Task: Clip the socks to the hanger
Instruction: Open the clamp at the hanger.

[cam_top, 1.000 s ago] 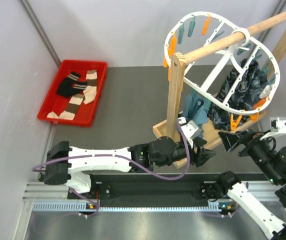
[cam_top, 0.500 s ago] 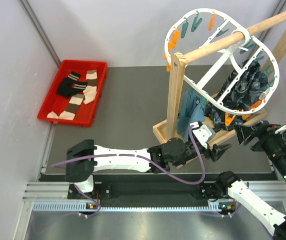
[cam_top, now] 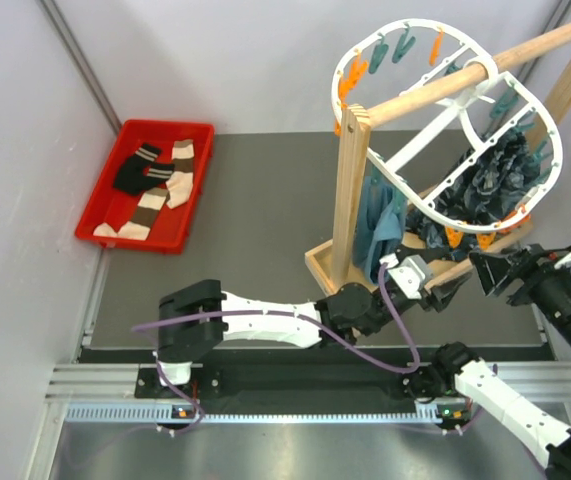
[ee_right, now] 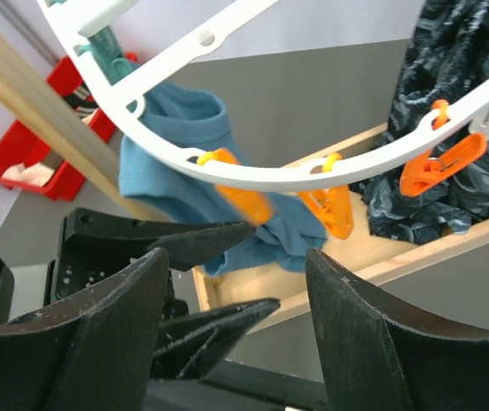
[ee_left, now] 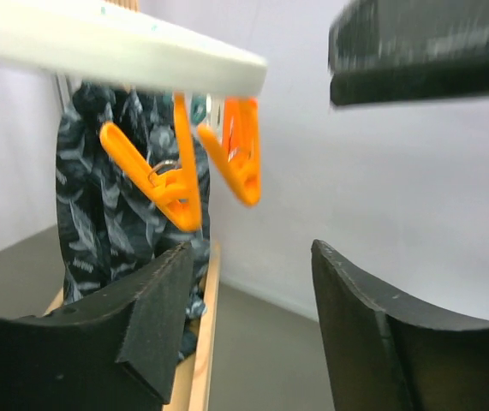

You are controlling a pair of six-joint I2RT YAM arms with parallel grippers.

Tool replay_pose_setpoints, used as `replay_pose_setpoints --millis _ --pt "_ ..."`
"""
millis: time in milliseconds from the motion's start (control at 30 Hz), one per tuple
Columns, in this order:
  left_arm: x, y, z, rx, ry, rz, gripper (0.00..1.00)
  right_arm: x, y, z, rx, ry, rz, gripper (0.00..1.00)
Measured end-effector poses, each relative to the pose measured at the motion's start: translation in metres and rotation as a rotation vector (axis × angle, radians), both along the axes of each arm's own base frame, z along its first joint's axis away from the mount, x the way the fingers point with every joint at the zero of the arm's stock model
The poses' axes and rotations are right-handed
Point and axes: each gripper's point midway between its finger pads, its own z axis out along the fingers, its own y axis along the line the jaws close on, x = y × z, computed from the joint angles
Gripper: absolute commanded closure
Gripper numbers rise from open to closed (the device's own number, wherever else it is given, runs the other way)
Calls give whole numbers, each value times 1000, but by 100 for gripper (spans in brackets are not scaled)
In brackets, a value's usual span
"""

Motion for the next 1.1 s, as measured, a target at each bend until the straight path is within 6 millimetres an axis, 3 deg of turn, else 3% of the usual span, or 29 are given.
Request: replay_pose_setpoints --millis 200,400,800,1100 --pt "-1 -1 22 -54 -8 -18 39 0 10 -2 -20 11 59 37" --pt "11 -5 46 -92 15 13 41 4 15 -9 -36 40 75 41" --pt "25 -13 17 -31 24 83 53 19 9 -16 -68 86 -4 44" --pt "24 -12 20 -42 11 82 55 36 15 -29 -64 101 -29 45"
